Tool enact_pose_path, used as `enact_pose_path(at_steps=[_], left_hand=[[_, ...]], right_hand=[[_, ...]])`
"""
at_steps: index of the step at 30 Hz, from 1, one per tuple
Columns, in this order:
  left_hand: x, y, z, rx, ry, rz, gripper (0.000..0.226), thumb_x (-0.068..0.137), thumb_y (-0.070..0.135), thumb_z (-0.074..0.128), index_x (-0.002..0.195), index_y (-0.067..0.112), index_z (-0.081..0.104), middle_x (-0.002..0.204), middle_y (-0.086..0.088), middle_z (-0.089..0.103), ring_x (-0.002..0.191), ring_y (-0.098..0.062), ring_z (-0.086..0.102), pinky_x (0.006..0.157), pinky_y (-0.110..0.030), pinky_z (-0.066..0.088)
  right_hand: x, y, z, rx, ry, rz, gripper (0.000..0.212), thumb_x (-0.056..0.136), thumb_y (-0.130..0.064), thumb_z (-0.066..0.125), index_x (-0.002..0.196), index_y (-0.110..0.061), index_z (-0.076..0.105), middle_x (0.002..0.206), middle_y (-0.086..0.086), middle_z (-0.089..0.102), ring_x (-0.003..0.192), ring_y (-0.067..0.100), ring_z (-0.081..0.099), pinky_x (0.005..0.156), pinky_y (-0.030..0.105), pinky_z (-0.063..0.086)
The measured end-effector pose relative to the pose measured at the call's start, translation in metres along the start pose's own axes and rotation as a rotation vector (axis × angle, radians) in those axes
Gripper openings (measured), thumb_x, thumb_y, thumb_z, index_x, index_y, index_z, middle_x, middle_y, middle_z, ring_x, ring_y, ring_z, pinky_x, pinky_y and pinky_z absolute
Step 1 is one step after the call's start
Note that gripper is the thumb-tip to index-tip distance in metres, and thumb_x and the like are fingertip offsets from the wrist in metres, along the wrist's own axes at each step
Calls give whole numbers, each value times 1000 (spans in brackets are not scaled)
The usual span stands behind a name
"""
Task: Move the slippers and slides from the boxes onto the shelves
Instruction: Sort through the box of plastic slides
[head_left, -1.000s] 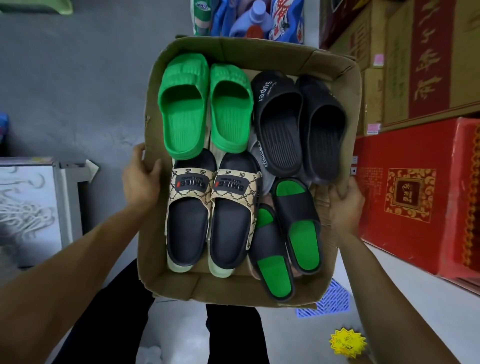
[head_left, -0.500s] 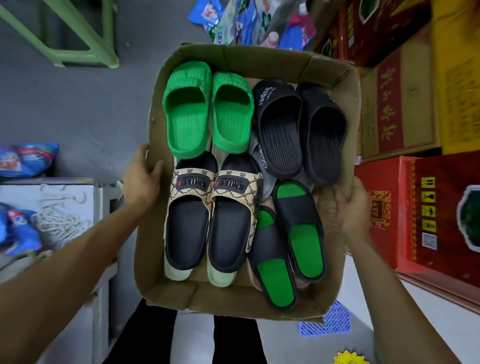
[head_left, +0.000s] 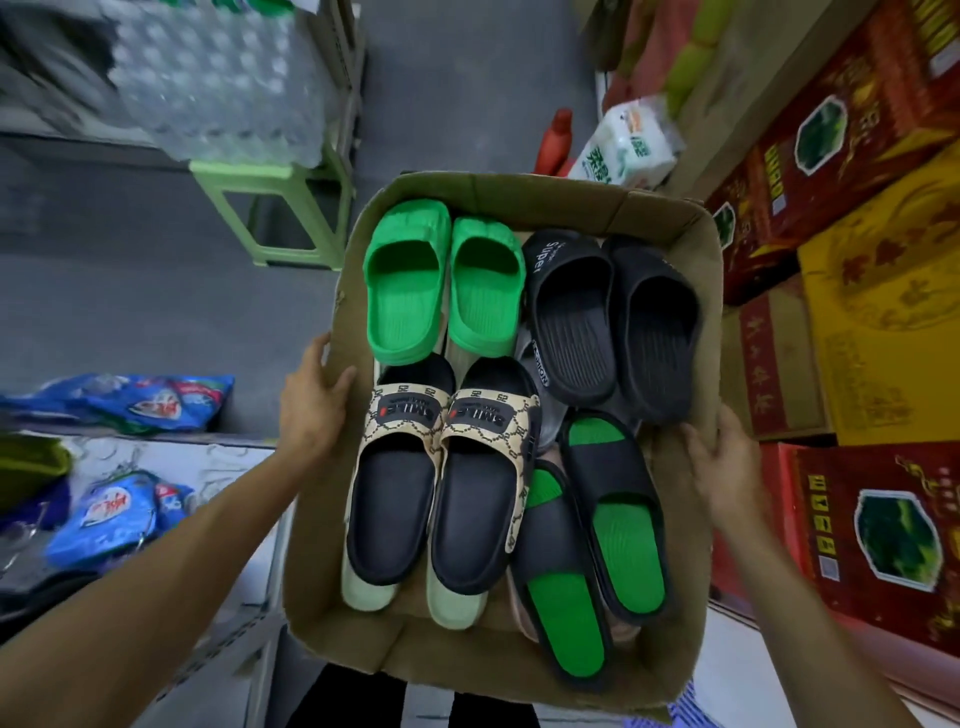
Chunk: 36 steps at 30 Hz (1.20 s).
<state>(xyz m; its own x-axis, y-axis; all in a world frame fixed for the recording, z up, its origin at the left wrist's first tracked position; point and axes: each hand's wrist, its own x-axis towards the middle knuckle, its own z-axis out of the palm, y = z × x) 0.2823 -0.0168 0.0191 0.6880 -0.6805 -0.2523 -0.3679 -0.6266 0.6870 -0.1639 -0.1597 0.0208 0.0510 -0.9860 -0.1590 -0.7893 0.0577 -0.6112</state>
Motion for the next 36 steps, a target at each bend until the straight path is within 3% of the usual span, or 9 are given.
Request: enact_pose_path(at_steps=[4,7,11,15,18,23,30,36], left_hand=[[19,13,-51,-11,51,30,47,96,23,65,140,24,49,114,-13,72,98,-34,67,85,-40,49],[36,19,-90,5,99,32,46,97,23,64,140,22,48,108,-18,73,96,-37,67,84,-42,49],[66,19,-136,2,145,16,47,96,22,64,140,23,47,111,-19,72,99,-39,67,88,-46,51],[100,16,-168,-28,184,-12,47,94,24,65,138,28,47,114,-17,72,98,-40,67,90,-48,53],[122,18,-186,-27,233,-30,46,94,24,65,136,29,49,111,-18,72,96,-41,66,88,-47,52],[169,16,-205,-18,284,-57,46,93,24,66,136,28,50,111,-17,72,96,-42,65,88,-49,52],[230,23,-217,-24,357,-132,48,93,15,65,138,18,50,118,-18,70,99,-40,66,88,-44,49],[266,26,-233,-61,416,-230,49,94,13,65,141,14,49,131,-16,64,117,-38,60,99,-43,46]], right_hand=[[4,-63,12,45,50,48,41,98,-23,59,134,-6,53,121,19,65,112,34,61,96,50,50],[11,-110,19,25,81,10,29,97,-23,60,122,-8,57,101,20,68,93,38,66,81,47,54],[27,-183,23,142,60,-60,31,96,-15,60,126,-6,58,113,12,68,103,27,63,90,40,52],[58,-238,34,147,41,-132,22,92,-26,58,110,-14,61,91,9,68,80,28,63,73,41,53],[87,-269,46,176,13,-175,17,93,-9,60,109,-8,63,92,11,68,82,29,62,74,36,47],[143,-317,76,177,-42,-214,18,93,-6,61,110,-6,64,89,5,65,81,24,60,66,28,36],[244,-382,121,149,-147,-291,14,91,-8,62,104,-12,63,89,8,68,83,29,62,76,40,48],[307,-453,152,95,-225,-390,8,90,-8,62,94,-14,60,80,3,64,74,24,59,69,38,46]])
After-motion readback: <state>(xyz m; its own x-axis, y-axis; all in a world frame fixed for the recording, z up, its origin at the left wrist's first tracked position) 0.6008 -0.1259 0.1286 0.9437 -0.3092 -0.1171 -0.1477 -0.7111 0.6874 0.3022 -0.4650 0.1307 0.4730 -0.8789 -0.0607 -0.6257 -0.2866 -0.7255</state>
